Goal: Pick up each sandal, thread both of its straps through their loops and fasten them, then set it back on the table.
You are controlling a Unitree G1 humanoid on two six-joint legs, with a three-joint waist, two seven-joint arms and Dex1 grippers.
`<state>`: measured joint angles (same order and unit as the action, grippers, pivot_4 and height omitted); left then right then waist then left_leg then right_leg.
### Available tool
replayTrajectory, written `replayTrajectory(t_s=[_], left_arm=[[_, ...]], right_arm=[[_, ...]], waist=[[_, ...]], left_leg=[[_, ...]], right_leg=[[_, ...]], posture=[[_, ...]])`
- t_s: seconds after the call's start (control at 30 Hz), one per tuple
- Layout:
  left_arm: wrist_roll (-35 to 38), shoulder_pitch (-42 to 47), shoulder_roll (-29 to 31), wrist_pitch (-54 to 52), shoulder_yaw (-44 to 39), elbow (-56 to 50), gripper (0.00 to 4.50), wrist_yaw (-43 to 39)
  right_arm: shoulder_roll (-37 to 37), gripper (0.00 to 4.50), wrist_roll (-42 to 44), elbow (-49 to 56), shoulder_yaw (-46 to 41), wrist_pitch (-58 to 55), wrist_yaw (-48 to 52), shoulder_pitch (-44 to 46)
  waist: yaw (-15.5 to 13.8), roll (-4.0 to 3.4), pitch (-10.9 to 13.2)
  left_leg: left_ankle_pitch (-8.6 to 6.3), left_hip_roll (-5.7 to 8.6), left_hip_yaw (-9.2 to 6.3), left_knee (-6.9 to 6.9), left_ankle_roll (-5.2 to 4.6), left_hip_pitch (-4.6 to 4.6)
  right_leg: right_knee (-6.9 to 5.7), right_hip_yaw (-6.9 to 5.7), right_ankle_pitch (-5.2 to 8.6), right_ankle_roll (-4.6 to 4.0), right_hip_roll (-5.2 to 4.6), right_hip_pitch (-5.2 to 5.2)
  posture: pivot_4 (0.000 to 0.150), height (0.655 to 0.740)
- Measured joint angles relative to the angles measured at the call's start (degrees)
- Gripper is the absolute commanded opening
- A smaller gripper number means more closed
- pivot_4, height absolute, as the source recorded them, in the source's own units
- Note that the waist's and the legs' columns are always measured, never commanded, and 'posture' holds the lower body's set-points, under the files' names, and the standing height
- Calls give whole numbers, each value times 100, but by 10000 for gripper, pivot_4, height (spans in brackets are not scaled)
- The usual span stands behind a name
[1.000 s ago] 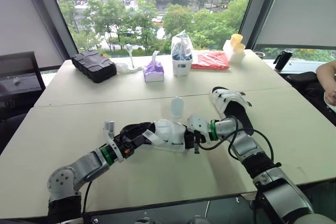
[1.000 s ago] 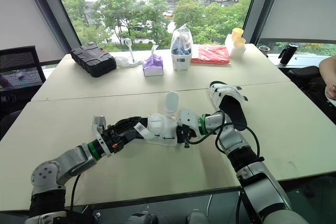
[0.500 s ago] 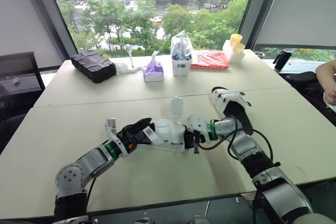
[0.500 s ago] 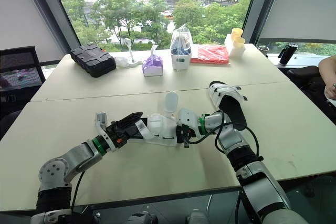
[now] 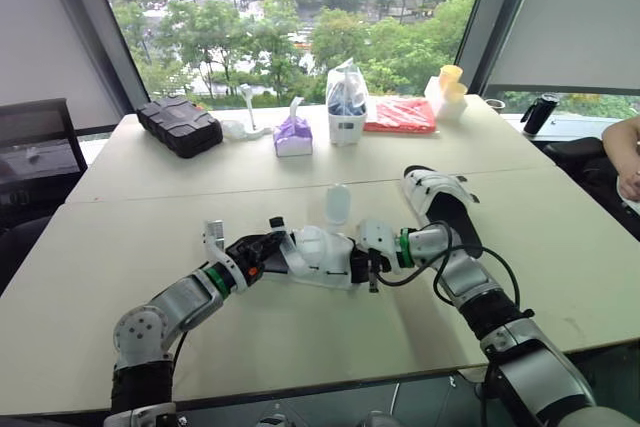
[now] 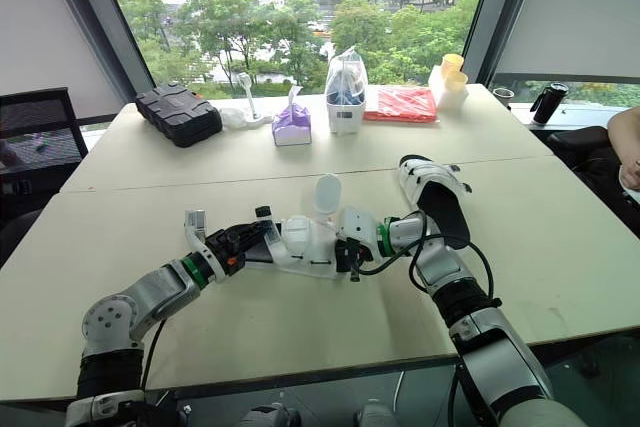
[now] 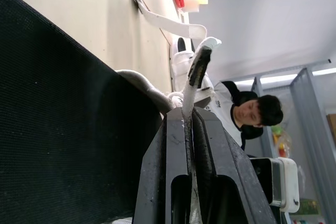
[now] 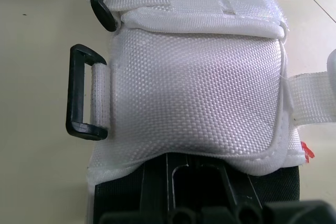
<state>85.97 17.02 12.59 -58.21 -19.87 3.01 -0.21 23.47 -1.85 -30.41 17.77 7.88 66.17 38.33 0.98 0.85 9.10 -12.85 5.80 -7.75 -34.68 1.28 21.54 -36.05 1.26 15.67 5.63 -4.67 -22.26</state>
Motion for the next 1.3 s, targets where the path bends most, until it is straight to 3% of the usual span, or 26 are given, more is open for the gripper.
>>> replayTrajectory(t_s=[0.2,0.37,0.5,0.63,1.0,1.3], left_arm=[[-111,215,286,-8,21,45,537,-576],[-623,654,873,-112,424,-113,537,-1927],[-1689,1070,1297,248,1135,-78,537,-3437],[-2810,1360,1312,989,1682,274,537,-4233],[-4407,1854,893,2219,1890,1653,537,-5074],[-4735,2072,577,2492,1800,2118,537,-5227]], right_arm=[[0,0,0,40,0,0,12,-9],[-2,0,0,48,0,0,33,-8],[-5,0,0,95,0,0,57,-26],[-9,0,0,153,2,0,77,-43],[10,0,0,277,0,-34,56,-115],[18,0,0,368,-3,-135,43,-150]], waist=[[8,4,2],[13,6,5],[14,6,4],[16,5,3],[14,9,6],[8,10,7]], left_leg=[[0,-1,0,8,0,5],[0,-2,4,16,0,6],[2,-4,11,44,3,0],[3,-17,14,69,3,1],[3,-22,14,72,2,5],[4,-22,11,73,2,6]], right_leg=[[4,-2,-1,-1,0,-7],[10,-3,-2,-4,2,-9],[24,-1,-17,-29,0,-14],[53,-5,-24,-40,6,-17],[58,-13,-28,-32,9,-22],[58,-20,-39,-13,10,-21]], posture=[[1500,7400],[1500,7400],[1500,7400],[1500,7400],[1500,7400],[1500,7400]])
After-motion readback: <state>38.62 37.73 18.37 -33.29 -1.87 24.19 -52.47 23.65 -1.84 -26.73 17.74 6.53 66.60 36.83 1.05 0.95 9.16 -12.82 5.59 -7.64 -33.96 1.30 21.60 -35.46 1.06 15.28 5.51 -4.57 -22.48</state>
